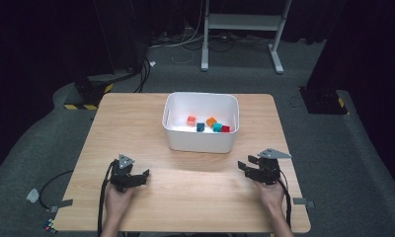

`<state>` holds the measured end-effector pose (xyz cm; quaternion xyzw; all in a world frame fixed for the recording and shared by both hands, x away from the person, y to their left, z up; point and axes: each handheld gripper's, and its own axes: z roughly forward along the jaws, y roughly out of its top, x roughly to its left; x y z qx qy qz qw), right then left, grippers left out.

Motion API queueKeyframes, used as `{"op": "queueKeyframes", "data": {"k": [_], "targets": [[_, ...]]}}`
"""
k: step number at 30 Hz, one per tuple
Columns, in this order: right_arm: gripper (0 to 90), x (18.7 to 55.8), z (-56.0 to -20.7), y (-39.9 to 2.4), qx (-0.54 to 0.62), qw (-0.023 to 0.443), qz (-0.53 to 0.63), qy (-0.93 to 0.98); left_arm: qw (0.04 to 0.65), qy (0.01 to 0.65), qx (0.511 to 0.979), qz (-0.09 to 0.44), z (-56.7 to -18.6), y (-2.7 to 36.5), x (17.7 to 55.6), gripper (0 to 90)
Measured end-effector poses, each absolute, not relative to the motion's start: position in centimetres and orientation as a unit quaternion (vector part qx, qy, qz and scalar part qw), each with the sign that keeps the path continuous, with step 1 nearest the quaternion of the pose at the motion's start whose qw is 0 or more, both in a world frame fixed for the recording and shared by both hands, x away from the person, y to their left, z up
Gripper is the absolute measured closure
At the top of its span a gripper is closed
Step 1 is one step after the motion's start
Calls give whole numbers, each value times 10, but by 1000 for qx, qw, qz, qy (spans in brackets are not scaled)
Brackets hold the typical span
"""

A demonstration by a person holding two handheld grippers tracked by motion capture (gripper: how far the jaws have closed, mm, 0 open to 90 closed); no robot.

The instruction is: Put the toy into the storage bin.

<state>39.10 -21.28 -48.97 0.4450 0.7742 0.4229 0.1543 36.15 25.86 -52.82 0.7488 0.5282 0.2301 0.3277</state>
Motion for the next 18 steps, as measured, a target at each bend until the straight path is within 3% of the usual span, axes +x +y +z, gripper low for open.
{"op": "queueKeyframes", "data": {"k": [11,18], "targets": [[445,389,-517,-197,446,186,359,799,328,528,749,230,-528,259,362,162],[358,386,-523,-193,445,200,344,802,328,529,748,230,-528,259,361,162]]}}
